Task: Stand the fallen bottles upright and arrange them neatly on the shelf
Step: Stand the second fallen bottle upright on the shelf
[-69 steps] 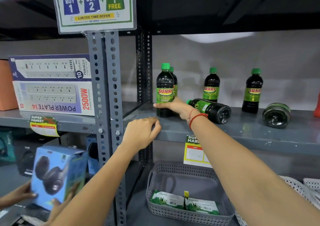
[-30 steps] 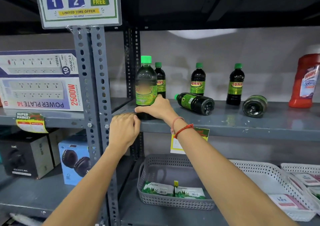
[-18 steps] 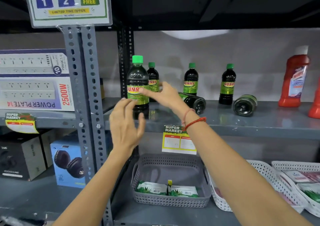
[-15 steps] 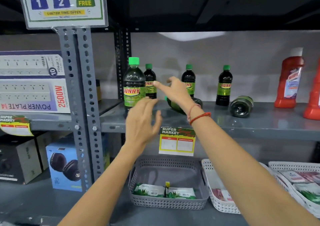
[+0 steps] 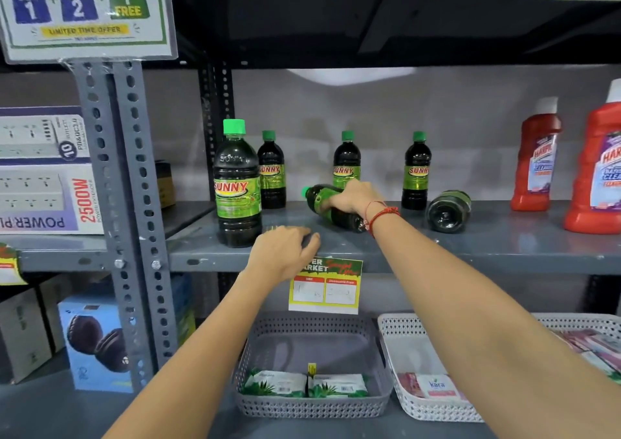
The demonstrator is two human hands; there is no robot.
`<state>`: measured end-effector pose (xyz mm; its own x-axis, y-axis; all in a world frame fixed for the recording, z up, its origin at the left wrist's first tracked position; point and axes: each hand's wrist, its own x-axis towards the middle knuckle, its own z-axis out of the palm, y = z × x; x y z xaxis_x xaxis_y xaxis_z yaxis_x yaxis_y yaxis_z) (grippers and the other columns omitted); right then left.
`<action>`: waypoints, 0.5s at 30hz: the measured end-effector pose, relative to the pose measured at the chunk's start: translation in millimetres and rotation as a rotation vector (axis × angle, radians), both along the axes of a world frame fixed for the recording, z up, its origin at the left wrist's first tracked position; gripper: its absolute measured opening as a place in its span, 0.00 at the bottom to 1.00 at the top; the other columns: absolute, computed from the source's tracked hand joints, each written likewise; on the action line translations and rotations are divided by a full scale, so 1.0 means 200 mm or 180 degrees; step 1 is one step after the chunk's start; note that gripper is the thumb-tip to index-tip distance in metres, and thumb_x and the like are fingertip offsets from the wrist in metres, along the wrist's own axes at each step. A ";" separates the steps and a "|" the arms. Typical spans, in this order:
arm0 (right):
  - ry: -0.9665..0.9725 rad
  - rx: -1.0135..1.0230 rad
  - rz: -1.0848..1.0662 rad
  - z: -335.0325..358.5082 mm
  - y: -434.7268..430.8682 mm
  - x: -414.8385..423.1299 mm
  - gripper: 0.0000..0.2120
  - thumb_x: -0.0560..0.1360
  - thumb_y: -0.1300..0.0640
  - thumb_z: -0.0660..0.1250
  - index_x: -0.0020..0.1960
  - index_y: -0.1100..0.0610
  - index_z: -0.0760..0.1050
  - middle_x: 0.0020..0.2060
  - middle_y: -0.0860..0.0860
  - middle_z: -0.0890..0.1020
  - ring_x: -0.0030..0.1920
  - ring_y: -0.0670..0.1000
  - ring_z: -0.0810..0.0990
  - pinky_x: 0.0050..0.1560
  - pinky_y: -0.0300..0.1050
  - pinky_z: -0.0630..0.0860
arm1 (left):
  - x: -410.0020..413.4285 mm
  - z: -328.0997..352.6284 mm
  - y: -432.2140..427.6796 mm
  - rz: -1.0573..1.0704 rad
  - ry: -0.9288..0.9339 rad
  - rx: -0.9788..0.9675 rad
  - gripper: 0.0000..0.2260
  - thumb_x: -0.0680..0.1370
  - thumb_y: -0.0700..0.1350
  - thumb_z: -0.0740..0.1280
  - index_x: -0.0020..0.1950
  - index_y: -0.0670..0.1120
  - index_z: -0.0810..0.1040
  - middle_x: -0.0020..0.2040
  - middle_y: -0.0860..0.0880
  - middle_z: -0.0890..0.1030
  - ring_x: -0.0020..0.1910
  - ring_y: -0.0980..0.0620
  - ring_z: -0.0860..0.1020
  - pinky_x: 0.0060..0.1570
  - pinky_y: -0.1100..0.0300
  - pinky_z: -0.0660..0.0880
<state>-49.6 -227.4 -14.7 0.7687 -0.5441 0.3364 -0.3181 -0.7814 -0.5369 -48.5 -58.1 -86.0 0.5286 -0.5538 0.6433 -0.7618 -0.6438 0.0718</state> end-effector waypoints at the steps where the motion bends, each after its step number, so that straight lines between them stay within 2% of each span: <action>1: -0.0220 0.0188 0.0043 -0.01 -0.01 0.01 0.28 0.67 0.40 0.72 0.58 0.59 0.76 0.51 0.55 0.79 0.55 0.59 0.79 0.47 0.45 0.74 | 0.00 0.00 0.00 -0.0021 -0.0027 -0.0001 0.19 0.79 0.55 0.52 0.49 0.44 0.78 0.46 0.43 0.83 0.45 0.40 0.79 0.37 0.56 0.68; 3: -0.0745 0.0701 0.0147 -0.04 -0.02 0.02 0.26 0.66 0.41 0.72 0.55 0.59 0.77 0.51 0.56 0.81 0.52 0.59 0.80 0.46 0.46 0.75 | 0.00 0.00 0.01 -0.0071 -0.0066 0.0036 0.19 0.79 0.54 0.52 0.50 0.44 0.78 0.47 0.43 0.83 0.45 0.40 0.79 0.36 0.56 0.68; 6: -0.1410 0.1383 0.0381 -0.07 -0.02 0.04 0.23 0.62 0.42 0.76 0.49 0.55 0.74 0.44 0.52 0.81 0.47 0.55 0.81 0.45 0.46 0.78 | 0.00 0.00 0.03 -0.0161 -0.0018 0.0123 0.18 0.79 0.54 0.51 0.52 0.45 0.77 0.49 0.45 0.82 0.47 0.40 0.79 0.38 0.55 0.68; 8: -0.1589 0.1553 0.0565 -0.07 -0.02 0.03 0.27 0.60 0.44 0.79 0.50 0.53 0.70 0.40 0.47 0.78 0.43 0.50 0.79 0.40 0.42 0.75 | 0.00 0.01 0.04 -0.0229 0.0041 0.0173 0.18 0.80 0.54 0.51 0.53 0.46 0.76 0.51 0.46 0.82 0.49 0.41 0.79 0.40 0.54 0.69; 10: -0.1596 0.1694 0.0773 -0.07 -0.03 0.02 0.31 0.57 0.46 0.80 0.53 0.53 0.68 0.43 0.46 0.78 0.42 0.46 0.78 0.37 0.40 0.72 | -0.01 0.01 0.04 -0.0242 0.0056 0.0192 0.18 0.80 0.54 0.50 0.52 0.46 0.76 0.51 0.47 0.81 0.49 0.42 0.78 0.40 0.54 0.69; 12: -0.1571 0.1970 0.0980 -0.08 -0.05 0.02 0.34 0.56 0.48 0.81 0.54 0.53 0.66 0.47 0.49 0.79 0.46 0.47 0.79 0.40 0.41 0.74 | 0.00 0.00 0.04 -0.0209 0.0025 0.0192 0.18 0.80 0.54 0.49 0.51 0.47 0.75 0.51 0.47 0.81 0.48 0.42 0.78 0.41 0.54 0.71; 15: -0.1556 0.2351 0.1125 -0.12 -0.08 0.03 0.39 0.57 0.53 0.82 0.59 0.56 0.63 0.53 0.54 0.80 0.53 0.51 0.81 0.53 0.49 0.78 | 0.00 0.00 0.03 -0.0201 -0.0023 0.0177 0.18 0.79 0.55 0.49 0.49 0.46 0.74 0.49 0.47 0.81 0.47 0.43 0.78 0.38 0.54 0.69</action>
